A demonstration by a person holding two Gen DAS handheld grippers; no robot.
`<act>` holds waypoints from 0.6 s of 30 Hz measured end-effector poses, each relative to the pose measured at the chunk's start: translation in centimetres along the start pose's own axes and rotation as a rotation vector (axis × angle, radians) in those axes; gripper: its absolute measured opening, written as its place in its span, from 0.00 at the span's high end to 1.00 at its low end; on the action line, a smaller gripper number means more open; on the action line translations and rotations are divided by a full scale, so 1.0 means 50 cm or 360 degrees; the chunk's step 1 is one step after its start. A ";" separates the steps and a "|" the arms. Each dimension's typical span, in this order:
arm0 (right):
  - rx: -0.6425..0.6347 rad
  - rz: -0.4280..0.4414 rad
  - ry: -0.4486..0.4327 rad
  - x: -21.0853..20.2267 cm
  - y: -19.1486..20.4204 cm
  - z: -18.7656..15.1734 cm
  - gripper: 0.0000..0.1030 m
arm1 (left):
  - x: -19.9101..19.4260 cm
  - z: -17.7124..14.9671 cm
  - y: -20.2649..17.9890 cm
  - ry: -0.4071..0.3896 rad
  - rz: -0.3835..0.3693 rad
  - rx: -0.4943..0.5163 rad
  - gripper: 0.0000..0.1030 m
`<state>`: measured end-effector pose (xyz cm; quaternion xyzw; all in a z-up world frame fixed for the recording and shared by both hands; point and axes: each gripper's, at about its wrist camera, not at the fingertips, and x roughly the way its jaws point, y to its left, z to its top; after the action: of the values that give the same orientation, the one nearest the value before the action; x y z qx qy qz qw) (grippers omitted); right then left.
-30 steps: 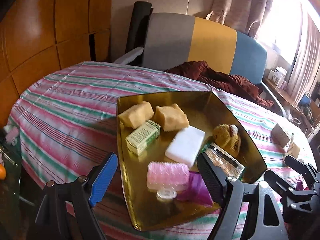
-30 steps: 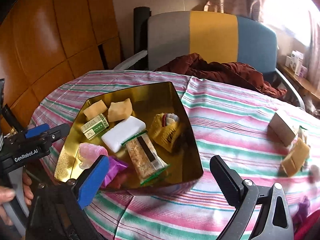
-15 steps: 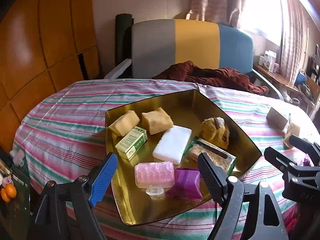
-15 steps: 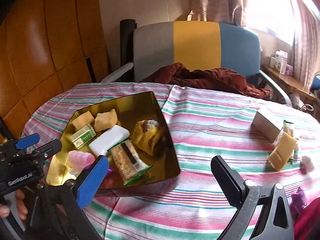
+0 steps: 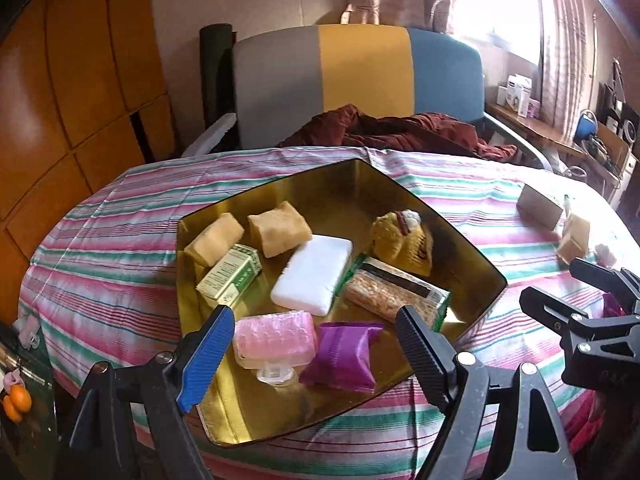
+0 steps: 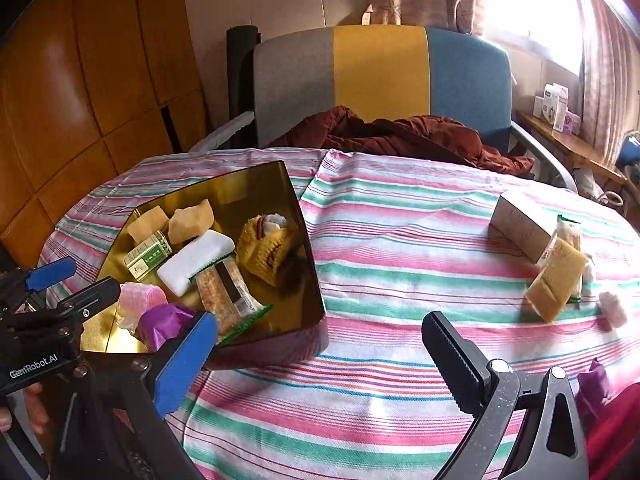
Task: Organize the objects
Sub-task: 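Move both tools back toward the remaining sponge and white bundles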
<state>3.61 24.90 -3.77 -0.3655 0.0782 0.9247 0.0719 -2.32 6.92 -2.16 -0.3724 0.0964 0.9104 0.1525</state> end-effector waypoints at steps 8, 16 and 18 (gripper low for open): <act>0.0085 -0.0031 0.0105 0.009 -0.054 -0.015 0.00 | 0.007 -0.001 -0.043 0.0013 -0.0098 0.0101 0.17; 0.0234 -0.0079 0.0246 -0.011 -0.166 -0.020 0.00 | 0.020 0.004 -0.075 0.0043 -0.0162 0.0138 0.17; 0.0280 -0.0096 0.0286 -0.021 -0.205 -0.018 0.00 | 0.022 0.008 -0.083 0.0044 -0.0184 0.0146 0.17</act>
<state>6.91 34.65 -4.66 -0.4413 0.1542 0.8753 0.1241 -1.86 11.13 -2.90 -0.3825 0.1185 0.8894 0.2204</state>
